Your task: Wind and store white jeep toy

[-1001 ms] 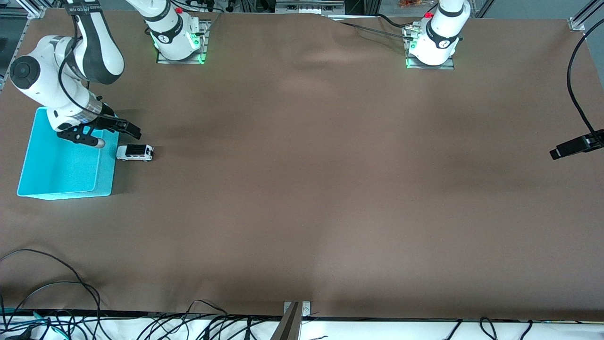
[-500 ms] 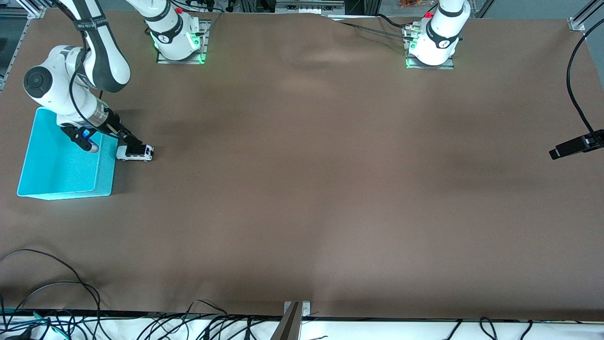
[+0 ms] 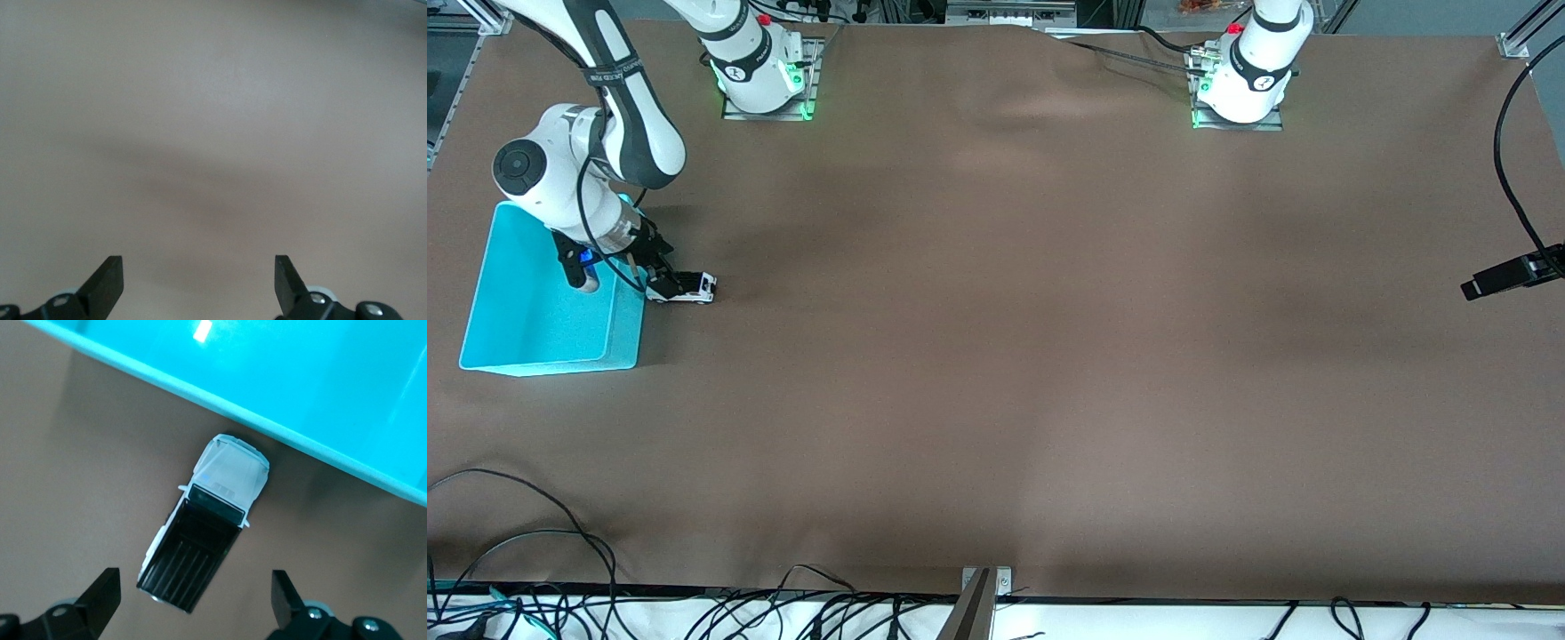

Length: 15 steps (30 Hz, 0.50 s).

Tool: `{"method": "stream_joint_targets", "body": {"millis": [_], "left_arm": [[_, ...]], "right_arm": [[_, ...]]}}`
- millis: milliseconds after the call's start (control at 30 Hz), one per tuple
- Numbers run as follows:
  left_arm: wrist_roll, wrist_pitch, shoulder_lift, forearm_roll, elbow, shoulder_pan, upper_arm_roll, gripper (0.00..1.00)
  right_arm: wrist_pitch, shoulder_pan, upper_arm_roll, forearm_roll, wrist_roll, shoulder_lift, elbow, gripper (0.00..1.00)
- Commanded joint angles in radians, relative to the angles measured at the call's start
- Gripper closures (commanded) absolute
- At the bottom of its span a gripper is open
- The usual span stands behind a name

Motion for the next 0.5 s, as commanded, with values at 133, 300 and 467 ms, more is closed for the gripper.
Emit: {"method": "stream_joint_targets", "body": {"millis": [133, 300, 467], "left_arm": [[0.013, -0.008, -0.009, -0.022, -0.008, 0.005, -0.003, 0.00], [0.013, -0.008, -0.009, -0.022, -0.008, 0.005, -0.003, 0.00], [0.013, -0.008, -0.007, -0.022, -0.008, 0.005, -0.003, 0.00]], "right_arm": [[0.103, 0.002, -0.003, 0.000, 0.128, 0.020, -0.029, 0.00], [0.124, 0.005, 0.000, -0.003, 0.165, 0.033, -0.028, 0.00], [0.124, 0.005, 0.000, -0.002, 0.167, 0.046, -0.028, 0.00]]}}
